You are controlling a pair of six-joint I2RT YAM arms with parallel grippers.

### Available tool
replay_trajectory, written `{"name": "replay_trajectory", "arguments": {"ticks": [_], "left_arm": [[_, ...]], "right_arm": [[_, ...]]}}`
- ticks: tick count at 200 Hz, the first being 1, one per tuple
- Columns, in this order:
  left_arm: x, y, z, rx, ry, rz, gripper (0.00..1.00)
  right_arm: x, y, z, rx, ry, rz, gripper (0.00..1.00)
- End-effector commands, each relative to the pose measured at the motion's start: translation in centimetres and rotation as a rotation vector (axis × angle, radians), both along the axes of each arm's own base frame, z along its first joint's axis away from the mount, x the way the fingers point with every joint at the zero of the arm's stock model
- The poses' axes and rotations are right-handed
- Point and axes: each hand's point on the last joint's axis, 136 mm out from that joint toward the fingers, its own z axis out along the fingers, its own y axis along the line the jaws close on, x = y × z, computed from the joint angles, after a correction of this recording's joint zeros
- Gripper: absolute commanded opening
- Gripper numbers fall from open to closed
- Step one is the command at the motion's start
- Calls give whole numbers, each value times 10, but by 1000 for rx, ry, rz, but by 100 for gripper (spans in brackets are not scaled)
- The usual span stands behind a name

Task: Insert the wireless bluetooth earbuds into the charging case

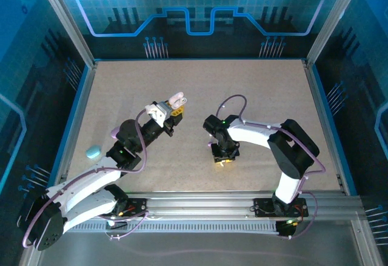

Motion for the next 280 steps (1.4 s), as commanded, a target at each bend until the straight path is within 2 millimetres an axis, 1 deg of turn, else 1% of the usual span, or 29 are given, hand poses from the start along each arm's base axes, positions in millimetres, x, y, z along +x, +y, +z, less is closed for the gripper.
{"name": "replay_trajectory", "arguments": {"ticks": [1,25,51,119,138,183,232,280], "left_arm": [[-1,0,26,-49,-50,-13,23],[-2,0,25,-52,-48,-15,23],[-2,0,25,-53,-47,-14,23],[-3,1,25,-55,-47,-12,23],[-3,2,26,-56,-50,-10,23],[-3,1,25,-55,-47,-13,23],[-3,1,25,-55,-48,-13,23],[-2,0,24,-50,-44,-12,23]], "right_arm": [[12,0,4,-35,-51,1,36],[13,1,4,-34,-52,0,36],[8,1,-3,-38,-24,-4,35],[-3,1,-8,-45,9,-10,35],[-4,1,-4,-45,1,-7,36],[1,2,8,-35,-32,-13,37],[-2,1,7,-37,-24,-14,36],[0,1,13,-27,-42,-22,37]]}}
